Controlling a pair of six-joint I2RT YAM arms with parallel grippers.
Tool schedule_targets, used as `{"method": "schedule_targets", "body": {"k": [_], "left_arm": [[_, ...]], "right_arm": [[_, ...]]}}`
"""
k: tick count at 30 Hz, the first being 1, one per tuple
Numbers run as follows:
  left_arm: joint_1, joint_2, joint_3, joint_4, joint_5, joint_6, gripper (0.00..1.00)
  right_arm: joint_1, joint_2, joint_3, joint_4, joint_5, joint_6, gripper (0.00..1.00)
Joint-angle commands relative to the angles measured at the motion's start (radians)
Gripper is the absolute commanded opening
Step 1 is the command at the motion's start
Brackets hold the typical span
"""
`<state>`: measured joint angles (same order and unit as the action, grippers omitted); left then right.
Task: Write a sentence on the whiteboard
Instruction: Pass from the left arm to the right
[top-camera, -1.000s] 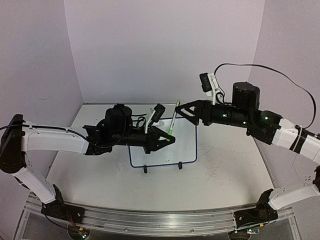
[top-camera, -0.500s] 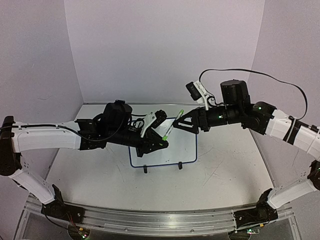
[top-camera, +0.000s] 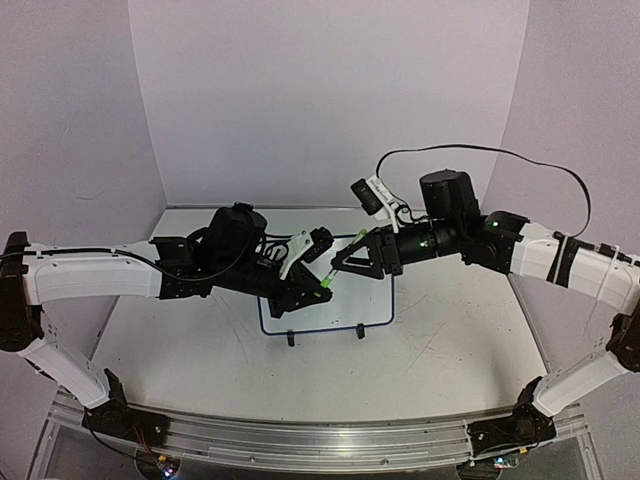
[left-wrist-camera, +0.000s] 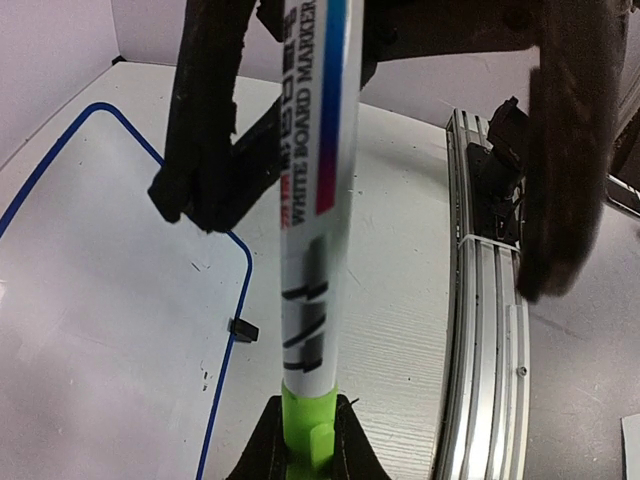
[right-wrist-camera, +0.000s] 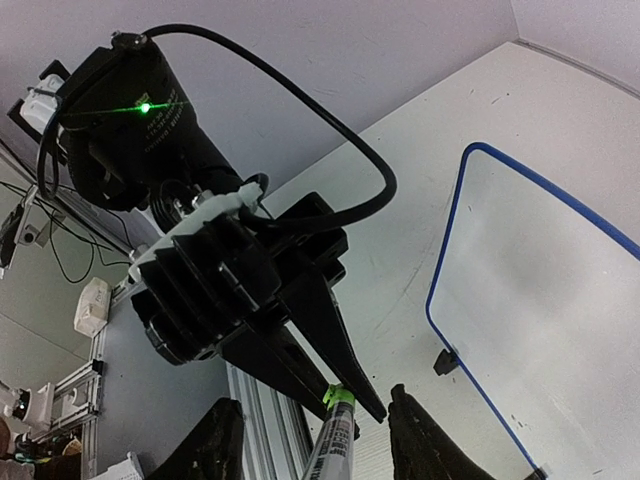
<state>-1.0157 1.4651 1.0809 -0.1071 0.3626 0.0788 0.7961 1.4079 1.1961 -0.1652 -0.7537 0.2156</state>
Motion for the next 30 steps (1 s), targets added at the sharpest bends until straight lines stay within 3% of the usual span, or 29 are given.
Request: {"method": "schedule_targets", "body": {"k": [1,9,17,25,30], "left_arm": [[-0.002,-0.012,0.049,-0.015,0.005,0.014,0.0],[-0.003,-0.01,0.066,-0.062,0.026,0.022,0.0],[-0.003,-0.006,0.077,-0.113,0.038,0.038,0.0],[-0.004,-0.019,0.074,-0.164,0.067,0.04,0.0],[-0.005,-0.027,0.076,-0.164,0.044,0.048,0.0]], "right_arm": [[0.004,0.004,-0.009,0.076,-0.022,-0.014,0.49],[0.004,-0.012,-0.051,0.092,-0.113,-0.086,0.5],[0.004,-0.001,-0.081,0.15,-0.214,-0.191,0.43],[0.003,0.005,-0.094,0.143,-0.219,-0.27,0.47],[0.003,0.055,-0.059,0.144,-0.27,-0.269,0.4]]}}
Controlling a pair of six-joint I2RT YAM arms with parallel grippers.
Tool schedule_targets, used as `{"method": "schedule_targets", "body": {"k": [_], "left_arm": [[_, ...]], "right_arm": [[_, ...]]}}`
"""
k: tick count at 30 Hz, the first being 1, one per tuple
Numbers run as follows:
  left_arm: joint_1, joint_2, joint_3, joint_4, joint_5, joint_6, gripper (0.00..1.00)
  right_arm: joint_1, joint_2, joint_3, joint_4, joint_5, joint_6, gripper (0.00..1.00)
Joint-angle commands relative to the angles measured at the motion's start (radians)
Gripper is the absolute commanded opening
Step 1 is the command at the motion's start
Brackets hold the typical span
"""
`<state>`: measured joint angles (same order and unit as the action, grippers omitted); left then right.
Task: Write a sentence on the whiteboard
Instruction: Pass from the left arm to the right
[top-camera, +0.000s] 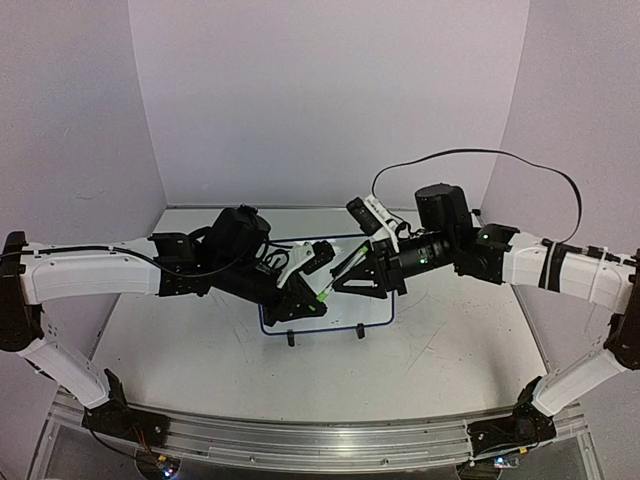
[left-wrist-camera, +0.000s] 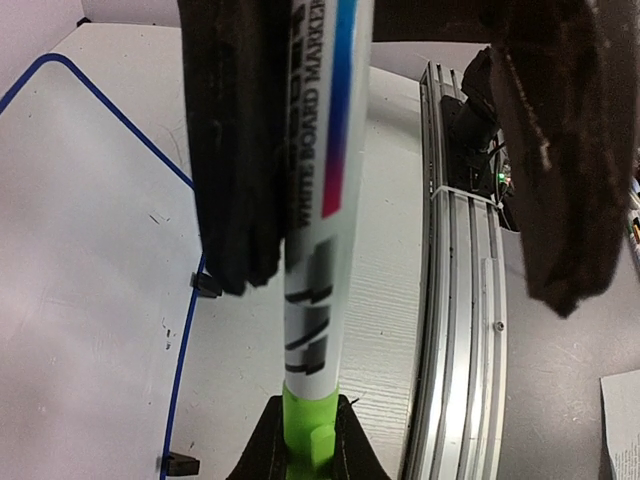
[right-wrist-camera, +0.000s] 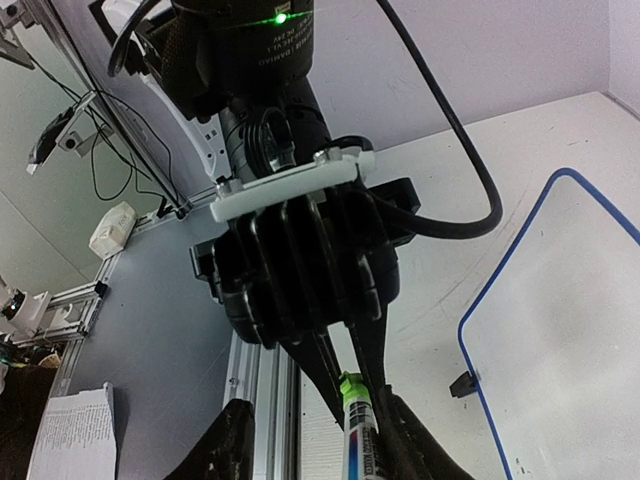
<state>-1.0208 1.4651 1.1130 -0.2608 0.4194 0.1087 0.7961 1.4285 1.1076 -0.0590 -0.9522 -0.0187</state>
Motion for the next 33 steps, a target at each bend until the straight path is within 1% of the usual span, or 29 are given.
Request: {"method": "schedule_targets", "body": {"k": [1,3,4,5,8,12,13,14,15,16,17,18,20,23,26,31,33], "left_arm": [[0.0,-0.034,0.044,-0.011,-0.018,0.02,0.0],[0.001,-0.039,0.051,-0.011,-0.017,0.02,0.0],[0.0,-0.039,0.055,-0.011,-0.012,0.019,0.0],[0.0,-0.036,0.06,-0.011,-0.007,0.018,0.0],[0.001,-0.033,0.065,-0.011,0.0,0.016,0.0],[0.0,-0.026,0.071,-0.011,-0.003,0.015,0.0],[0.0,-0.026,0.071,-0.011,-0.004,0.013,0.0],[0.001,-0.027,0.071,-0.011,-0.004,0.011,0.0],[0.001,-0.028,0.072,-0.011,-0.001,0.01,0.0],[-0.001,-0.031,0.073,-0.011,-0.001,0.01,0.0],[0.0,-0.031,0.075,-0.011,-0.002,0.009,0.0],[0.001,-0.033,0.075,-0.011,-0.007,0.007,0.0],[0.0,-0.033,0.075,-0.009,-0.013,0.006,0.0],[0.001,-0.025,0.076,-0.009,-0.007,0.005,0.0],[0.0,-0.016,0.075,-0.01,-0.002,0.004,0.0],[0.001,-0.009,0.072,-0.009,-0.003,0.007,0.0],[0.001,-0.007,0.072,-0.01,-0.002,0.009,0.0]], "right_arm": [[0.003,0.038,0.028,0.038,-0.068,-0.037,0.37],[0.003,0.041,0.024,0.041,-0.048,-0.038,0.28],[0.003,0.043,0.022,0.045,-0.044,-0.035,0.26],[0.003,0.045,0.021,0.049,-0.045,-0.031,0.25],[0.003,0.052,0.015,0.084,-0.045,-0.014,0.29],[0.004,0.053,0.004,0.108,-0.046,-0.001,0.25],[0.004,0.052,0.002,0.108,-0.045,-0.001,0.26],[0.004,0.051,-0.002,0.108,-0.035,-0.003,0.29],[0.003,0.049,-0.008,0.108,-0.019,-0.005,0.35],[0.003,0.046,-0.014,0.108,-0.008,-0.009,0.39],[0.003,0.041,-0.02,0.108,0.003,-0.013,0.42],[0.003,0.038,-0.027,0.11,0.01,-0.013,0.41],[0.003,0.035,-0.035,0.126,0.01,-0.004,0.36],[0.003,0.034,-0.05,0.171,0.002,0.032,0.23],[0.003,0.029,-0.062,0.2,0.003,0.062,0.15],[0.004,0.022,-0.063,0.213,0.001,0.077,0.14],[0.003,0.024,-0.062,0.214,-0.006,0.08,0.11]]}}
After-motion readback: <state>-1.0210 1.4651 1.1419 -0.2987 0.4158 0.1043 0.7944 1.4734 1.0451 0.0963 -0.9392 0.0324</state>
